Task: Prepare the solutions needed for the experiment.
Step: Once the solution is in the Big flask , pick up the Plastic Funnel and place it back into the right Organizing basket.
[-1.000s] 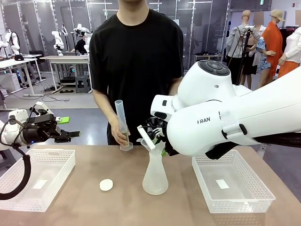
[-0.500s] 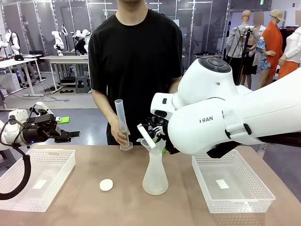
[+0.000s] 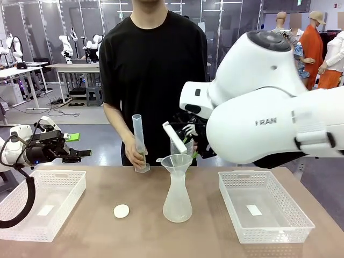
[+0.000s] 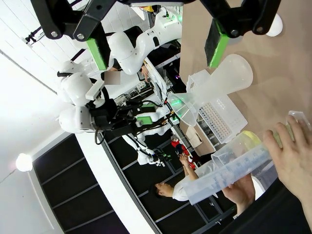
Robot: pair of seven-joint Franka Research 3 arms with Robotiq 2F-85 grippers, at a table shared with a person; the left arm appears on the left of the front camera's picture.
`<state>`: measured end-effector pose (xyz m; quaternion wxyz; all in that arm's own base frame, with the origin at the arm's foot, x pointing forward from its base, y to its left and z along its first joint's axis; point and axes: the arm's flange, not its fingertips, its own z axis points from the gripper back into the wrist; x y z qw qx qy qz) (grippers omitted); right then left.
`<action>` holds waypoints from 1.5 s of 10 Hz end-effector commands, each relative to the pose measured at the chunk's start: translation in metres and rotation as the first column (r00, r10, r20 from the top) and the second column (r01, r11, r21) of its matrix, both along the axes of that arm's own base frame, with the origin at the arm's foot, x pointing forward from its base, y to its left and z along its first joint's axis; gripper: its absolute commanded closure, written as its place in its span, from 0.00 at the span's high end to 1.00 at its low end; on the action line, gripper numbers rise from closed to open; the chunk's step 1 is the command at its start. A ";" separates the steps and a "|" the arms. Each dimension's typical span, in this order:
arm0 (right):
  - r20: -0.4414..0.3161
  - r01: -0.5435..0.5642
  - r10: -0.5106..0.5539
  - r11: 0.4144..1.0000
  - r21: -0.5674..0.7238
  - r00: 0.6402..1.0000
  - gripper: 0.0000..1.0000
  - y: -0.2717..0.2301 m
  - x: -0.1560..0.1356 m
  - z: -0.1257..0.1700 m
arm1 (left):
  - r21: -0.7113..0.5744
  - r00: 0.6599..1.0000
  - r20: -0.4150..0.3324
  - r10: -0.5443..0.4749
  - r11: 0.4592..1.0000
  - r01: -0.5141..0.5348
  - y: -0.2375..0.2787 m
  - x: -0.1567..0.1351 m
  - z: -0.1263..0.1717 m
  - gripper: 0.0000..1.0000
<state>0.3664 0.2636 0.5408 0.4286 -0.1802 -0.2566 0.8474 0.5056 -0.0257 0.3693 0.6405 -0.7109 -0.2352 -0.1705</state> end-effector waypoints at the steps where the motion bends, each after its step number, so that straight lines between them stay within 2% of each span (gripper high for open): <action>1: -0.054 0.059 -0.058 0.998 0.032 0.997 0.47 -0.024 -0.011 0.005 | 0.022 1.000 0.005 0.000 1.000 0.000 -0.001 -0.002 0.000 1.00; 2: -0.099 0.148 -0.141 0.987 0.069 0.985 0.47 -0.045 -0.016 0.010 | 0.022 1.000 0.005 0.000 1.000 0.000 -0.001 -0.002 0.000 1.00; 4: -0.202 0.314 -0.276 0.930 0.190 0.940 0.47 -0.087 -0.020 0.011 | 0.022 1.000 0.005 0.000 1.000 0.000 -0.001 -0.002 0.000 1.00; 6: -0.303 0.478 -0.397 0.836 0.269 0.866 0.47 -0.118 -0.021 0.003 | 0.022 1.000 0.005 0.000 1.000 0.000 -0.001 -0.002 0.000 1.00; 7: -0.339 0.530 -0.437 0.806 0.263 0.833 0.47 -0.131 -0.023 -0.003 | 0.022 1.000 0.005 0.000 1.000 0.000 -0.001 -0.002 0.000 1.00; 8: -0.340 0.555 -0.461 0.787 0.270 0.819 0.47 -0.140 -0.023 -0.008 | 0.022 1.000 0.005 0.000 1.000 0.000 -0.001 -0.002 0.000 1.00; 9: -0.332 0.571 -0.483 0.777 0.264 0.810 0.47 -0.144 -0.023 -0.011 | 0.022 1.000 0.005 0.000 1.000 0.000 -0.001 -0.002 0.000 1.00; 10: -0.247 0.550 -0.495 0.787 0.279 0.833 0.47 -0.142 -0.025 -0.009 | 0.022 1.000 0.005 0.000 1.000 0.000 -0.001 -0.002 0.000 1.00; 11: -0.347 0.546 -0.452 0.800 0.249 0.822 0.47 -0.148 -0.017 -0.006 | 0.022 1.000 0.005 0.000 1.000 0.000 -0.001 -0.002 0.000 1.00; 15: -0.347 0.546 -0.452 0.800 0.249 0.822 0.47 -0.148 -0.017 -0.006 | 0.022 1.000 0.005 0.000 1.000 0.000 -0.001 -0.002 0.000 1.00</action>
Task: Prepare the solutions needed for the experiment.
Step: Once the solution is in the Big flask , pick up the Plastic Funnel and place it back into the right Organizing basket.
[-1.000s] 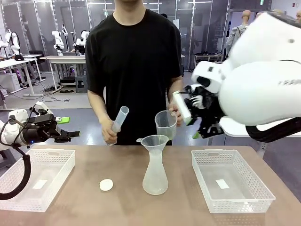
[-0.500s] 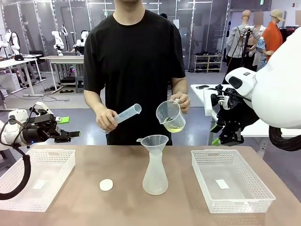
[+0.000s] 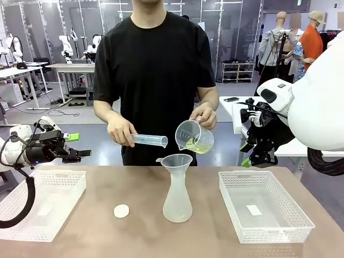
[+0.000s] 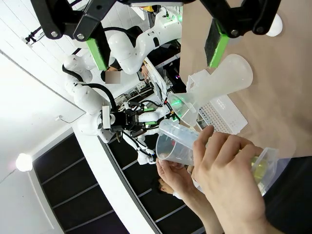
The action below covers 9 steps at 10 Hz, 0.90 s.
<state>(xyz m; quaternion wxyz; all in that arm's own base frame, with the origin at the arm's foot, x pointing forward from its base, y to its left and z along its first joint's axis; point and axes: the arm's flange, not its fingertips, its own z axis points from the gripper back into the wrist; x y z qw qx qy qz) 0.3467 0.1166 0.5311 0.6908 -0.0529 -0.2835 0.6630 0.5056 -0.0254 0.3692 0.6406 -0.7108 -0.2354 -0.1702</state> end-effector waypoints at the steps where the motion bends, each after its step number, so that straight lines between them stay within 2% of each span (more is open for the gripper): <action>1: 0.001 0.001 -0.001 1.000 0.000 1.000 0.47 0.000 0.000 0.000 | 0.022 1.000 0.005 -0.001 1.000 0.001 -0.001 -0.002 0.000 1.00; 2: -0.081 0.068 -0.053 0.977 0.204 0.995 0.47 -0.021 0.016 -0.005 | 0.022 1.000 0.005 -0.001 1.000 0.001 -0.001 -0.002 0.000 1.00; 3: -0.161 0.221 -0.175 0.913 0.343 0.971 0.47 -0.050 0.026 -0.013 | 0.022 1.000 0.005 -0.001 1.000 0.001 -0.001 -0.002 0.000 1.00; 4: -0.262 0.321 -0.217 0.822 0.470 0.940 0.47 -0.078 0.036 -0.025 | 0.022 1.000 0.005 -0.001 1.000 0.001 -0.001 -0.002 0.000 1.00; 5: -0.355 0.432 -0.275 0.737 0.519 0.894 0.47 -0.100 0.045 -0.036 | 0.022 1.000 0.005 -0.001 1.000 0.001 -0.001 -0.002 0.000 1.00; 6: -0.488 0.543 -0.276 0.614 0.573 0.828 0.47 -0.121 0.055 -0.047 | 0.022 1.000 0.005 -0.001 1.000 0.001 -0.001 -0.002 0.000 1.00; 7: -0.600 0.613 -0.218 0.513 0.600 0.770 0.47 -0.135 0.065 -0.055 | 0.022 1.000 0.005 -0.001 1.000 0.001 -0.001 -0.002 0.000 1.00; 8: -0.720 0.705 -0.172 0.446 0.552 0.673 0.47 -0.144 0.074 -0.062 | 0.022 1.000 0.005 -0.001 1.000 0.001 -0.001 -0.002 0.000 1.00; 9: -0.826 0.809 -0.144 0.348 0.473 0.545 0.47 -0.153 0.088 -0.069 | 0.022 1.000 0.005 -0.001 1.000 0.001 -0.001 -0.002 0.000 1.00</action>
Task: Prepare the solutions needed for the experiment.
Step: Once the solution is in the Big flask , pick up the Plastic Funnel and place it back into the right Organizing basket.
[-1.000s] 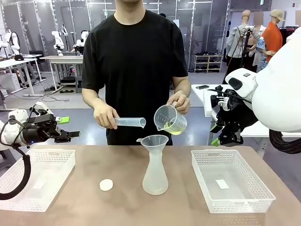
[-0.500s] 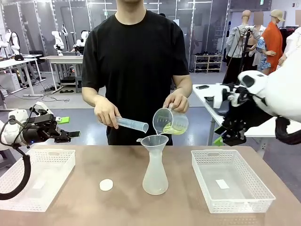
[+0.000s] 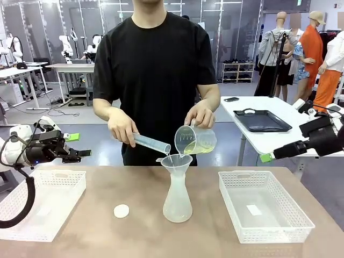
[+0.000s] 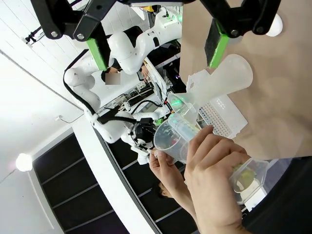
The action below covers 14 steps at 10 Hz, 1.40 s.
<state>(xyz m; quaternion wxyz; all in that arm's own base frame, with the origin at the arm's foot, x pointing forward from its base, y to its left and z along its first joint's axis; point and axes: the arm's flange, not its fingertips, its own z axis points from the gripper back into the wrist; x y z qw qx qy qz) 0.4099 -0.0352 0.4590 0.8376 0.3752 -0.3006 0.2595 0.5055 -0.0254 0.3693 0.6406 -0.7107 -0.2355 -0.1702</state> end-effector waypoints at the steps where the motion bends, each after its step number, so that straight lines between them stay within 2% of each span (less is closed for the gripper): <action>1: -0.330 0.216 -0.154 0.963 0.159 0.931 0.47 -0.011 0.035 -0.005 | 0.022 1.000 0.005 -0.001 1.000 0.001 -0.001 -0.002 0.000 1.00; 3: -0.456 0.258 -0.115 0.930 0.263 0.882 0.47 -0.026 0.044 -0.019 | 0.022 1.000 0.005 -0.001 1.000 0.001 -0.001 -0.002 0.000 1.00; 6: -0.532 0.232 -0.009 0.905 0.355 0.847 0.47 -0.025 0.054 -0.033 | 0.022 1.000 0.005 -0.001 1.000 0.001 -0.001 -0.002 0.000 1.00; 8: -0.531 0.216 0.036 0.888 0.406 0.847 0.47 -0.018 0.062 -0.040 | 0.022 1.000 0.005 -0.001 1.000 0.001 -0.001 -0.002 0.000 1.00; 9: -0.510 0.208 0.025 0.895 0.396 0.860 0.47 -0.014 0.064 -0.044 | 0.022 1.000 0.005 -0.001 1.000 0.001 -0.001 -0.002 0.000 1.00; 10: -0.522 0.214 0.017 0.900 0.379 0.853 0.47 -0.019 0.051 -0.042 | 0.022 1.000 0.005 -0.001 1.000 0.001 -0.001 -0.002 0.000 1.00; 14: -0.522 0.214 0.017 0.900 0.379 0.853 0.47 -0.019 0.051 -0.042 | 0.022 1.000 0.005 -0.001 1.000 0.001 -0.001 -0.002 0.000 1.00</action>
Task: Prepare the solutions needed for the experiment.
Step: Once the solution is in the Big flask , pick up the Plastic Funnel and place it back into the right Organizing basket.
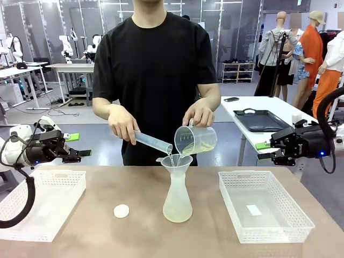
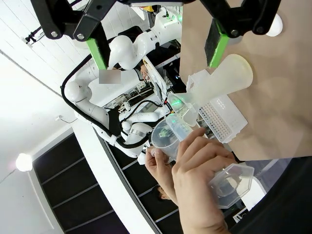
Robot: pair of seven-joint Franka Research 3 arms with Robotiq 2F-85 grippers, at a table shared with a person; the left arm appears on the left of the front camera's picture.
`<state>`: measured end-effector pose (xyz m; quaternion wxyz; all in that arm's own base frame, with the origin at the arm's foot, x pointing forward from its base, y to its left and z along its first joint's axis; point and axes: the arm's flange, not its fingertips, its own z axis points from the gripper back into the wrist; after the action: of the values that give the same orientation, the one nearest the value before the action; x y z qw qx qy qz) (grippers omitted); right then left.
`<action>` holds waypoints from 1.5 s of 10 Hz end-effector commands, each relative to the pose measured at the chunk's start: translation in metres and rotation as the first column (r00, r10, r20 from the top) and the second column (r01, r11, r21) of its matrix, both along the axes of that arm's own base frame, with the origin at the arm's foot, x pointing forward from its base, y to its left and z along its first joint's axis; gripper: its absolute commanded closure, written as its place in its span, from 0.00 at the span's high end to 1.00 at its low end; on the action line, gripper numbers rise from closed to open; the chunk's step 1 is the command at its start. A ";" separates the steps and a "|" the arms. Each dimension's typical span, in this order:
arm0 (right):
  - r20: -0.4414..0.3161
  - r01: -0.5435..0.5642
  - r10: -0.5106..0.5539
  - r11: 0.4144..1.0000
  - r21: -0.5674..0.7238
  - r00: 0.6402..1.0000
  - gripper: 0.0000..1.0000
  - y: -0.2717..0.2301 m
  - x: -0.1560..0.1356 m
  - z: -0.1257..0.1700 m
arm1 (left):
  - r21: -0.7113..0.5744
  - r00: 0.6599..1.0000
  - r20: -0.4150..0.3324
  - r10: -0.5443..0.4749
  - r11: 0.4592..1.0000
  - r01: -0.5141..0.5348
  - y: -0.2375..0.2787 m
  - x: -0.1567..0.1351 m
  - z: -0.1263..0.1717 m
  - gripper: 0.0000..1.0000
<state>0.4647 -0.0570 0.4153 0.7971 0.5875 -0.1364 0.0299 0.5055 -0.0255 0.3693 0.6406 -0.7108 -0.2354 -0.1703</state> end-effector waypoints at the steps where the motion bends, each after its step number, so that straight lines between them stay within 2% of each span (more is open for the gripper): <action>1: 0.003 -0.008 0.008 1.000 -0.003 1.000 0.47 0.002 -0.004 0.002 | 0.022 1.000 0.005 -0.001 1.000 0.001 -0.001 -0.002 0.000 1.00; 2: 0.000 0.000 0.000 1.000 0.000 1.000 0.47 0.000 0.000 0.000 | 0.022 1.000 0.005 -0.001 1.000 0.001 -0.001 -0.002 0.000 1.00; 4: -0.072 0.006 0.005 0.990 0.144 0.997 0.47 0.012 0.009 -0.011 | 0.022 1.000 0.005 -0.001 1.000 0.001 -0.001 -0.002 0.000 1.00; 6: -0.110 0.007 0.014 0.983 0.185 0.994 0.47 0.021 0.013 -0.017 | 0.022 1.000 0.005 -0.001 1.000 0.001 -0.001 -0.002 0.000 1.00; 10: -0.126 0.003 0.020 0.983 0.185 0.992 0.47 0.033 0.018 -0.021 | 0.022 1.000 0.005 -0.001 1.000 0.001 -0.001 -0.002 0.000 1.00; 11: -0.095 -0.010 0.028 0.983 0.184 0.995 0.47 0.029 0.011 -0.026 | 0.022 1.000 0.005 -0.001 1.000 0.001 -0.001 -0.002 0.000 1.00; 15: -0.095 -0.010 0.028 0.983 0.184 0.995 0.47 0.029 0.011 -0.026 | 0.022 1.000 0.005 -0.001 1.000 0.001 -0.001 -0.002 0.000 1.00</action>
<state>0.4762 -0.0279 0.3889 0.7453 0.6602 -0.0928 -0.0047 0.5055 -0.0255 0.3693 0.6406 -0.7108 -0.2354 -0.1702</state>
